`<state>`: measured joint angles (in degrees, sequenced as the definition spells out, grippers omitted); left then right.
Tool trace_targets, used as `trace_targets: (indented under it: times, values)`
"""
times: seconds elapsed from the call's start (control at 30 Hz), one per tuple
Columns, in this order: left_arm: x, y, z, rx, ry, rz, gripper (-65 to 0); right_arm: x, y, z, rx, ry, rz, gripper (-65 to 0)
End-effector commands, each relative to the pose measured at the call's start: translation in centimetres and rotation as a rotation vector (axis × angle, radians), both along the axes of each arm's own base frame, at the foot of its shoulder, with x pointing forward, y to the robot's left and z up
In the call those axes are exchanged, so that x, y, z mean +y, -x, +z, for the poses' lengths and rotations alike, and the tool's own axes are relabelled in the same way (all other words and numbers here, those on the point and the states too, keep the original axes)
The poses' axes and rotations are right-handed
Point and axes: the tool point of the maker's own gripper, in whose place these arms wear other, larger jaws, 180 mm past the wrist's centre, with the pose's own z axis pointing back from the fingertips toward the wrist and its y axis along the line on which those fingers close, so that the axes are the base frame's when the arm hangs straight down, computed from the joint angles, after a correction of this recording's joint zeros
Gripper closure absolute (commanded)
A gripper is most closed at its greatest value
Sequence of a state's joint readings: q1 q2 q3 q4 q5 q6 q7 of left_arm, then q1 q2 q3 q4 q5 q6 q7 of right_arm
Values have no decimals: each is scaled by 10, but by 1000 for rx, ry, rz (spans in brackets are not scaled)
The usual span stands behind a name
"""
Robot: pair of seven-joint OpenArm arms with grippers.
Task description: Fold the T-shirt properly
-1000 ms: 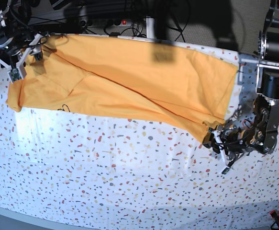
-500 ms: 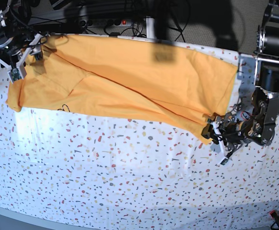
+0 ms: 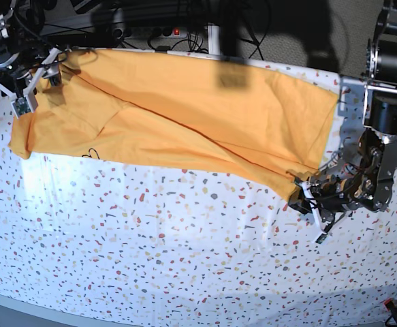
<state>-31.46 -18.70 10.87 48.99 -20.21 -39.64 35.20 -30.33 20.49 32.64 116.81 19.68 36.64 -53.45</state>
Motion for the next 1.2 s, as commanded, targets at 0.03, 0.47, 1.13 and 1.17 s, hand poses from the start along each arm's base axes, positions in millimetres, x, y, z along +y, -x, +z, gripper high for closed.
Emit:
trace_targets:
  times: [0.03,0.47,1.13,1.17]
  values:
    - [3,-19,25,-87,5,-1,-209,-3,-6,9,-33,10,1,-340]
    - [-7,-16,16,-68,12,23,-211,-3,-5,8,-27,12,-1,-340]
    - [1,-6,-9,-53,-41,86,0,-3,-4,8,-25,10,-2,-340]
    - [1,-6,-9,-53,-41,86,0,-3,-4,8,-25,10,-2,-340]
